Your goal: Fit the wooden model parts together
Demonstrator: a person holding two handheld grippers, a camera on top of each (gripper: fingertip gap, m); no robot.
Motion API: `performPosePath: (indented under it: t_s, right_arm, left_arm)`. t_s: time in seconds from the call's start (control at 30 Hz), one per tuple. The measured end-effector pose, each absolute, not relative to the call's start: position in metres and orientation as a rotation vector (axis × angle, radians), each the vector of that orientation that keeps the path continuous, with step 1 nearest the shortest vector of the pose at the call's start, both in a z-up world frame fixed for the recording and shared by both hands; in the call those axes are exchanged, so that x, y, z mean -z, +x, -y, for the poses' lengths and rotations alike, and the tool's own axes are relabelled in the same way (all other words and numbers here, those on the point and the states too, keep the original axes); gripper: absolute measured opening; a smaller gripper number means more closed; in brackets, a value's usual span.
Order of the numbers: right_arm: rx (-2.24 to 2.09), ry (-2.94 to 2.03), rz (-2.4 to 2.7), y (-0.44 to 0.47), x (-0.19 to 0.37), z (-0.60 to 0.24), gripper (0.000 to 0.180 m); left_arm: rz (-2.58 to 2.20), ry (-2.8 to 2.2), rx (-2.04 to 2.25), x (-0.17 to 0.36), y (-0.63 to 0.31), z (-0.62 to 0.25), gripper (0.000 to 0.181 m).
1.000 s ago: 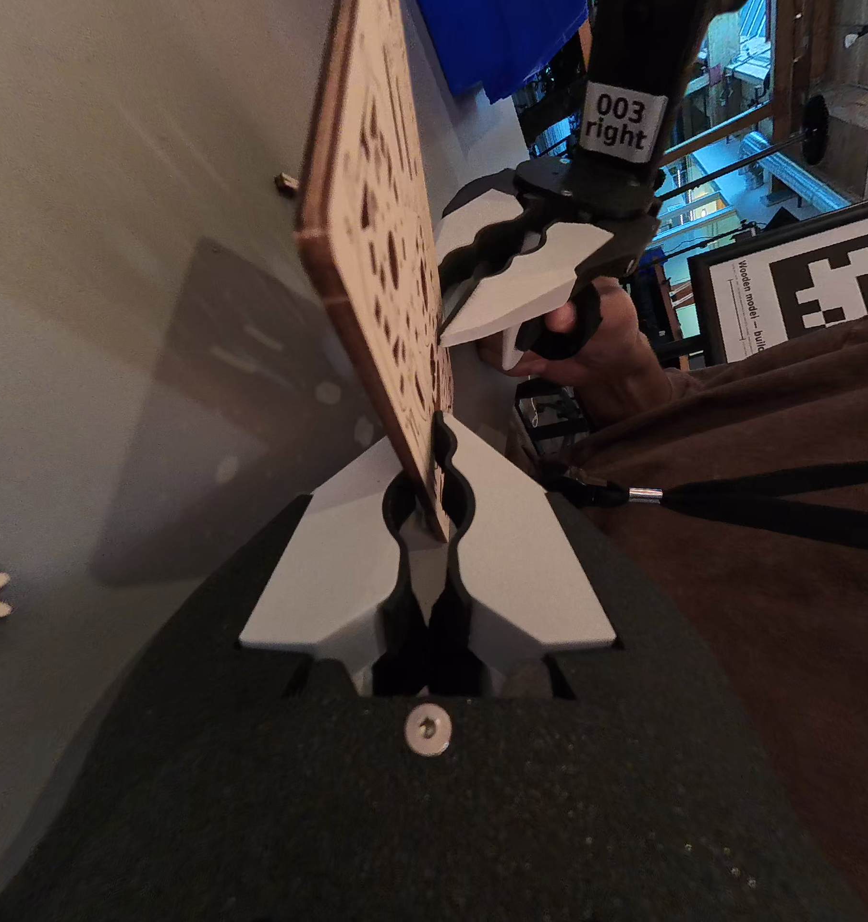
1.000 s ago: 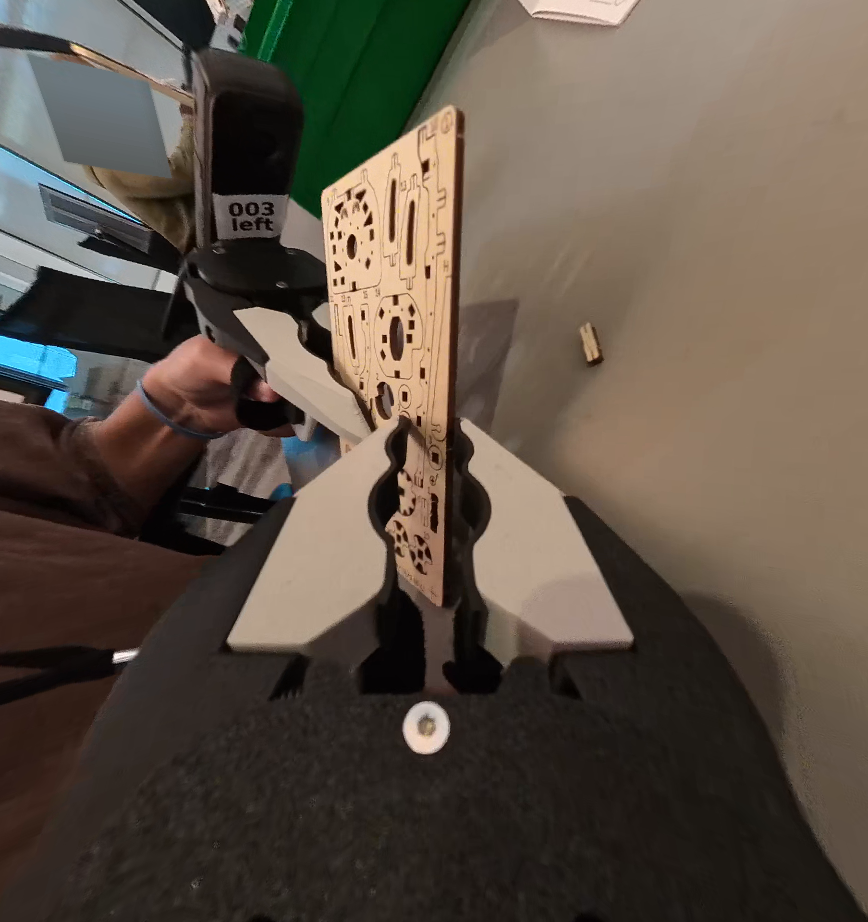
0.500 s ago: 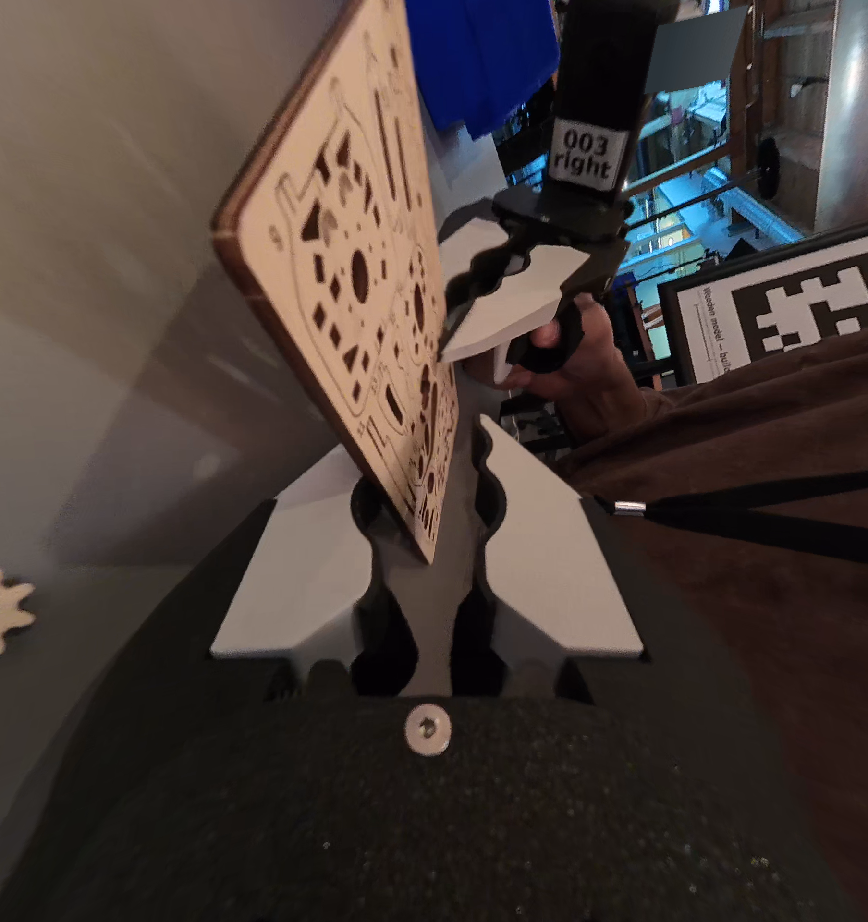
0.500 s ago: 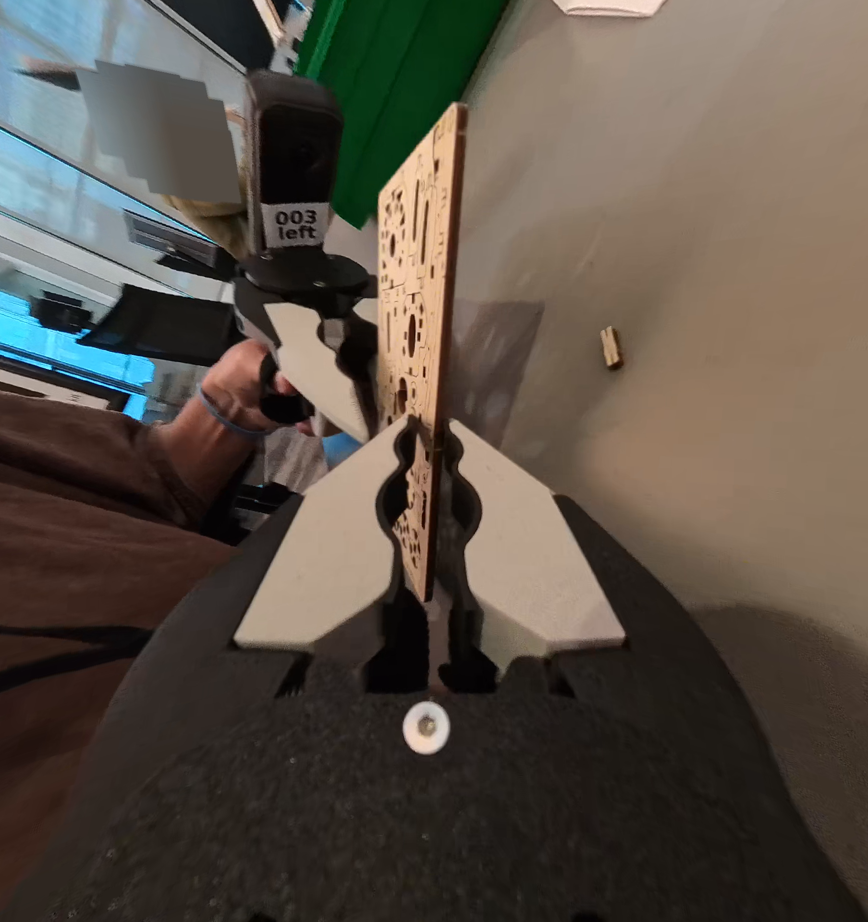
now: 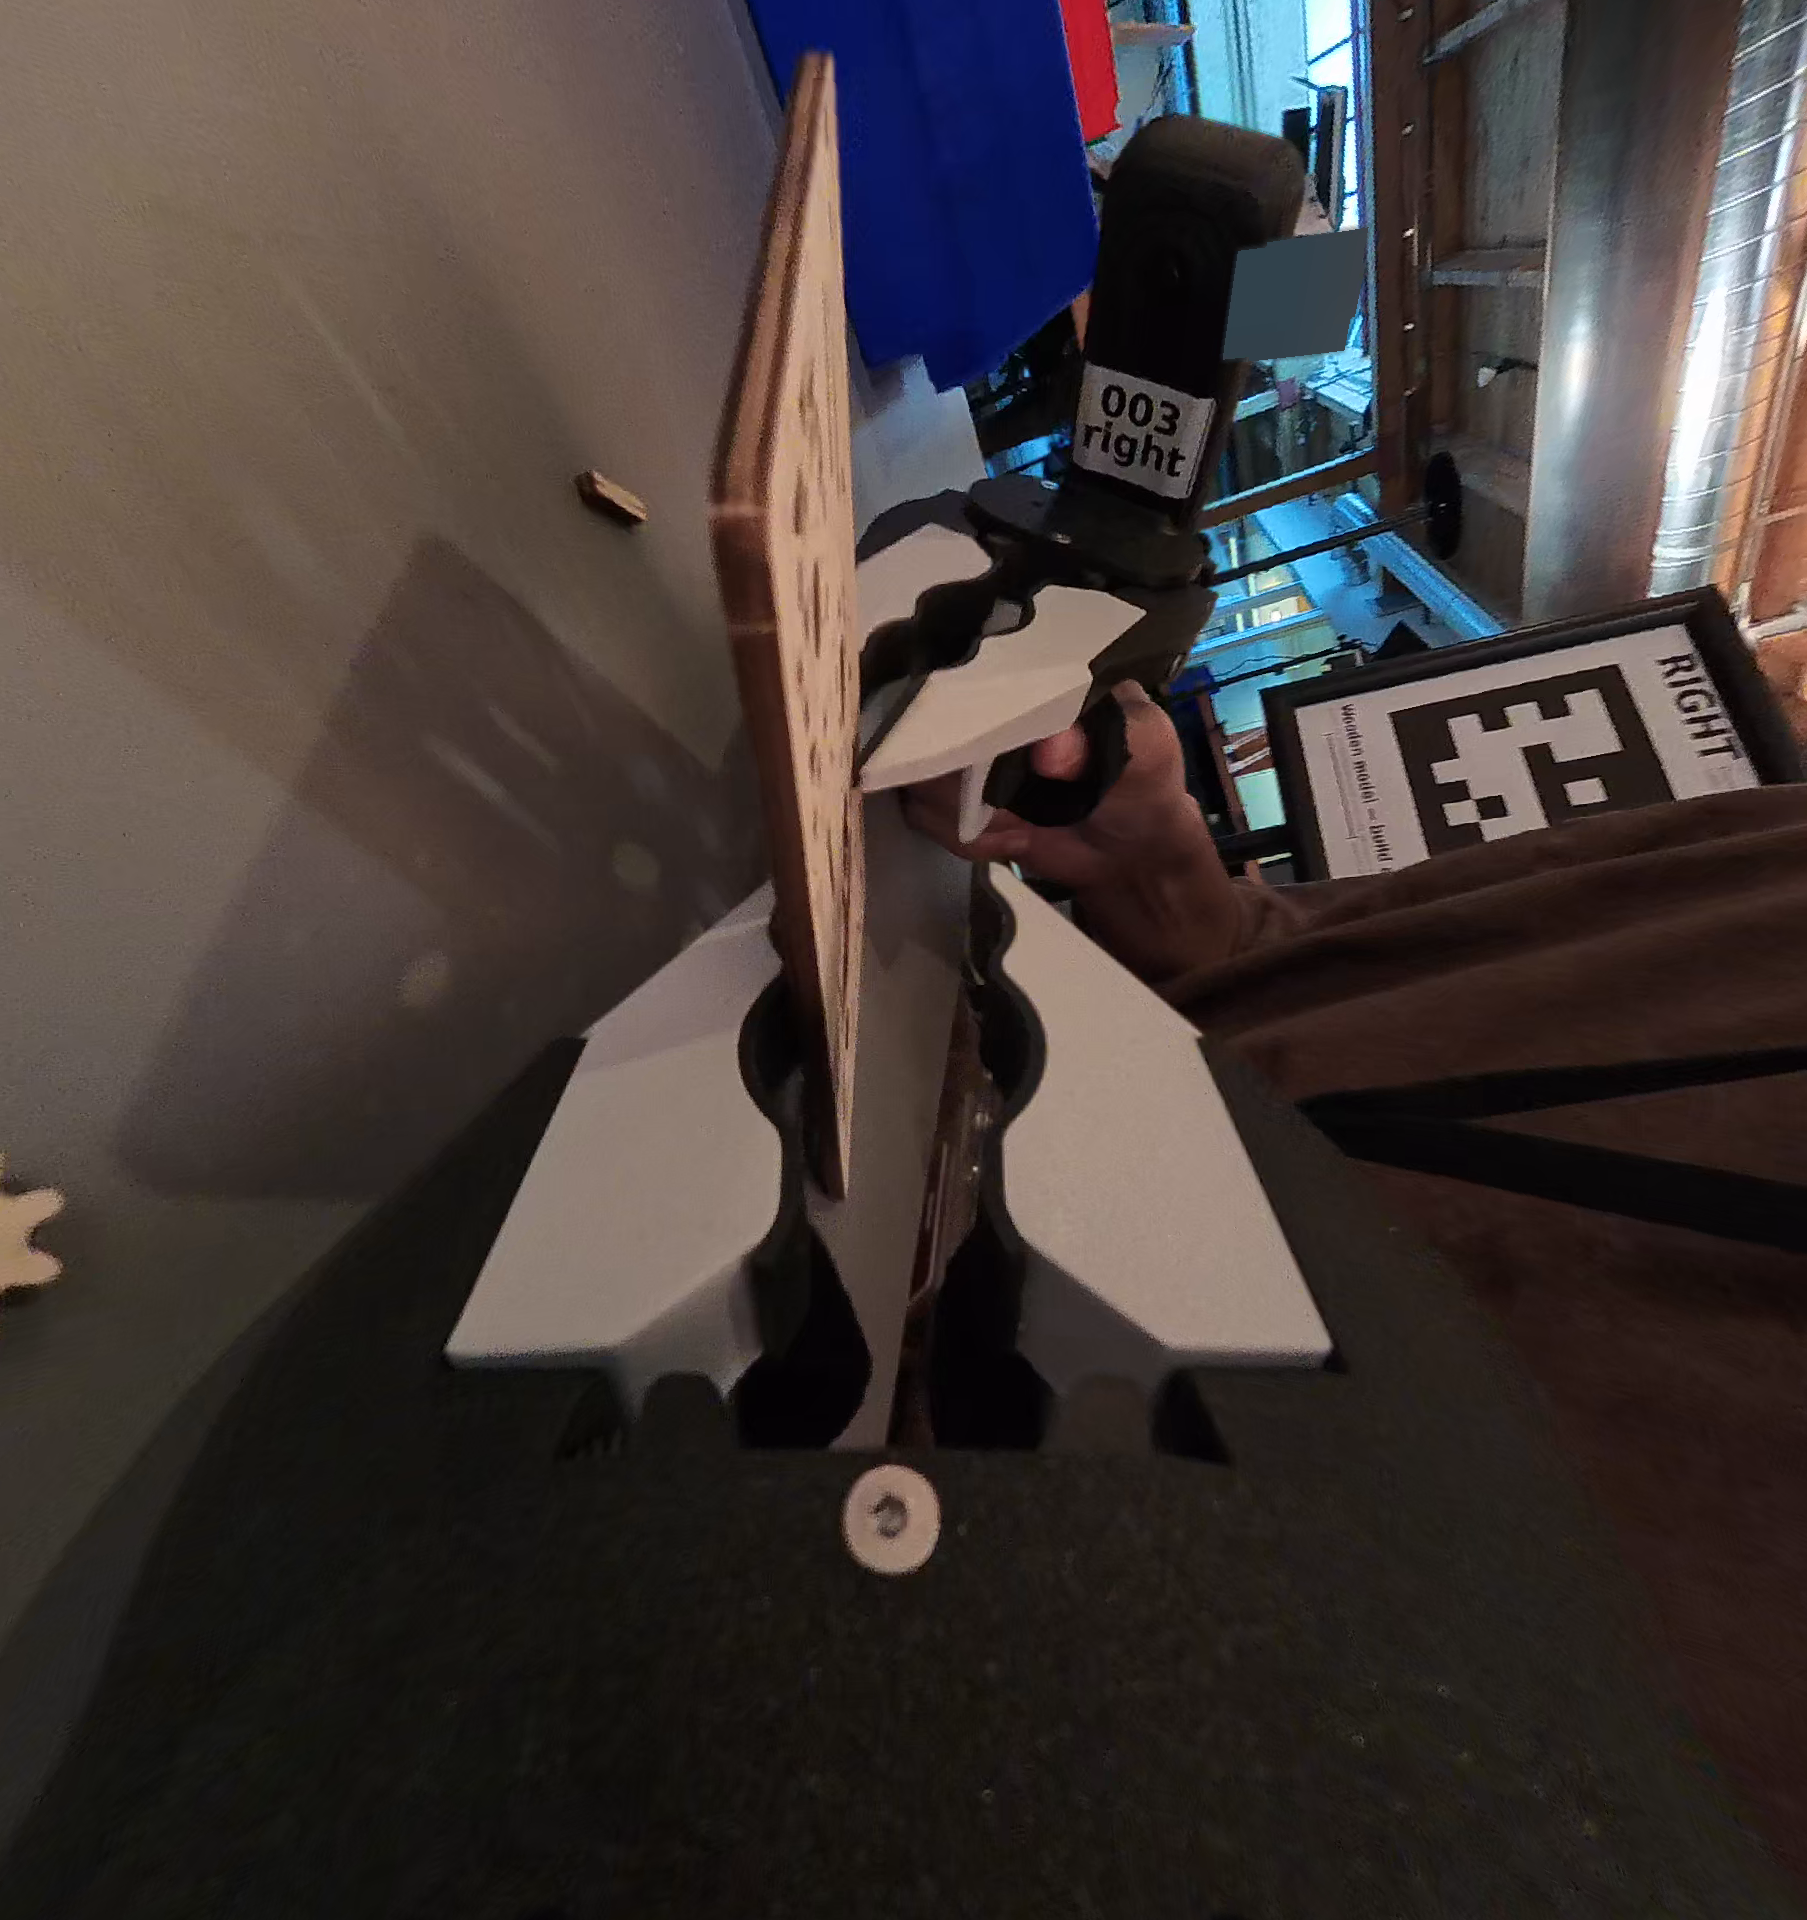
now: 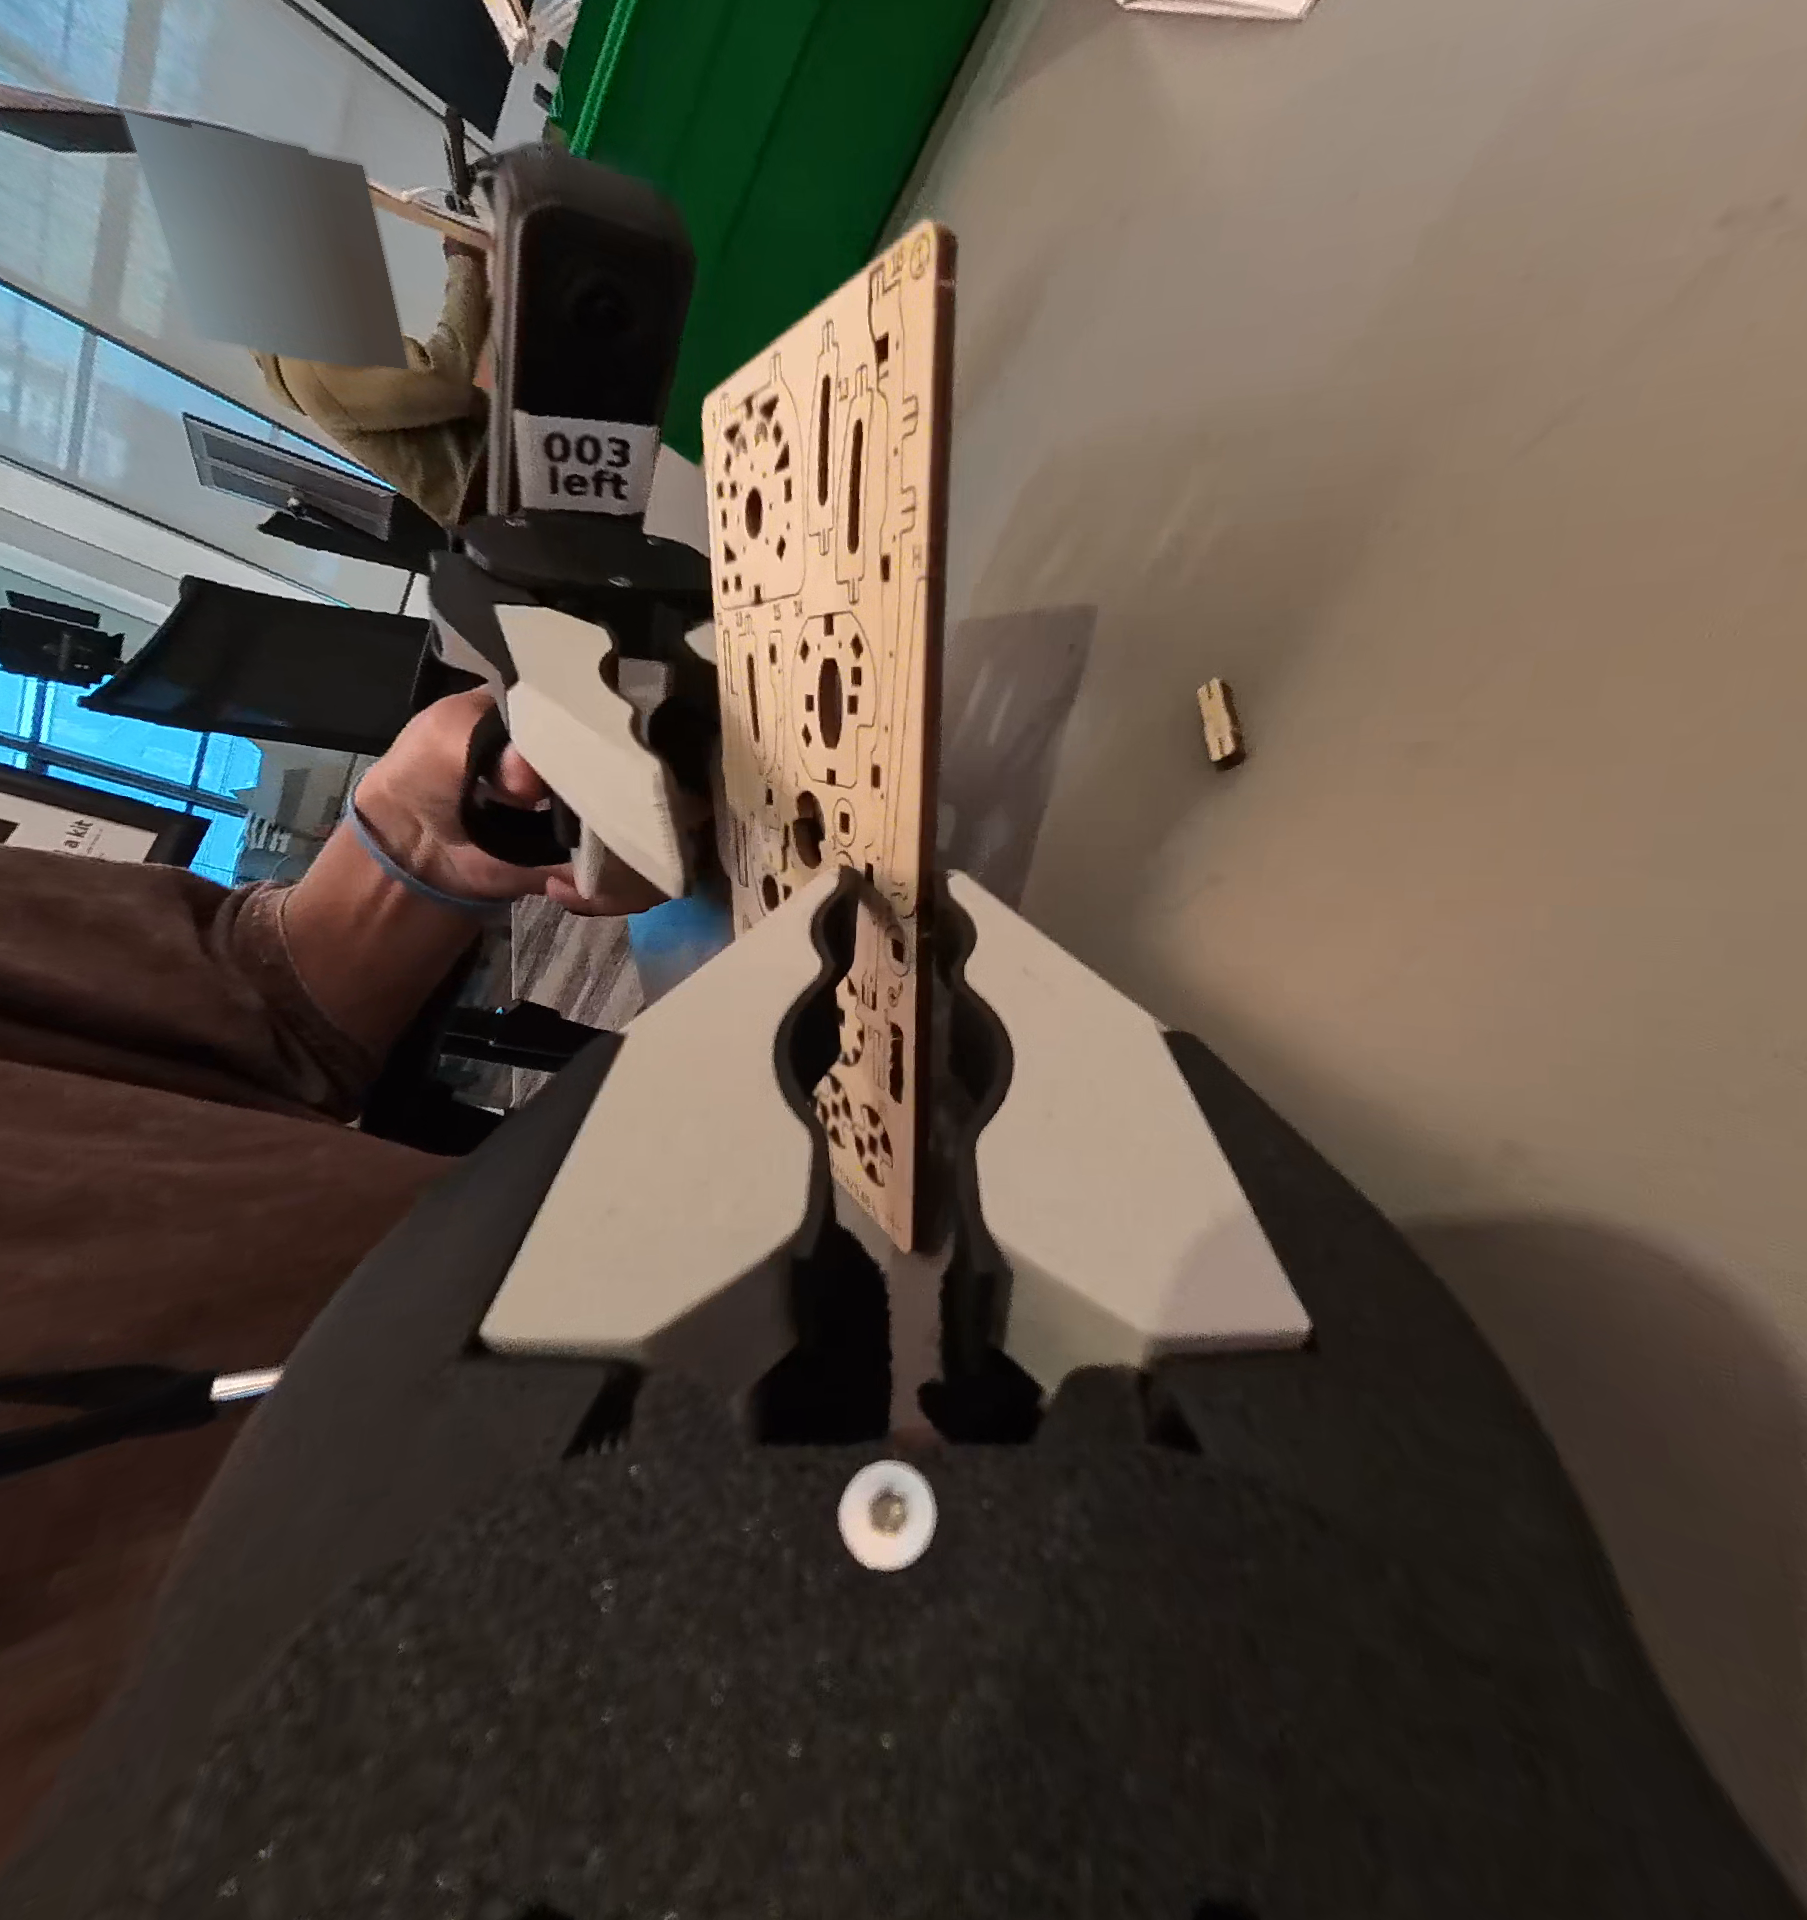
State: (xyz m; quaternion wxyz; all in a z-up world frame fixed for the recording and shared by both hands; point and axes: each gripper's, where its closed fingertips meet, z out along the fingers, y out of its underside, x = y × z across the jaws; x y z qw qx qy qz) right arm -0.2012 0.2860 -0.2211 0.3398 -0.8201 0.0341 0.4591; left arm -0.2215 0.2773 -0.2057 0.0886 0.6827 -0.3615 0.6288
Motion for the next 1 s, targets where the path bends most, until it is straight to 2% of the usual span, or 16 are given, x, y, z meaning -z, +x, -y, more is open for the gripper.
performPosePath:
  t_s: [0.2,0.5,0.6,1.0]
  right_arm:
    - [-1.377,-1.948,-0.185,-0.203,0.195,-0.288,0.003]
    - [-1.580,-1.725,-0.308,-0.193,0.172,-0.289,0.002]
    - [-1.537,-1.751,-0.297,-0.194,0.175,-0.291,0.002]
    - [-1.520,-1.732,-0.313,-0.193,0.173,-0.291,0.002]
  left_arm:
    - [0.993,2.061,-1.880,0.206,-0.224,-0.282,0.027]
    - [0.914,1.941,-1.999,0.188,-0.223,-0.278,0.018]
    - [0.937,1.940,-2.046,0.182,-0.220,-0.279,0.002]
    - [1.015,1.952,-2.080,0.177,-0.220,-0.278,0.001]
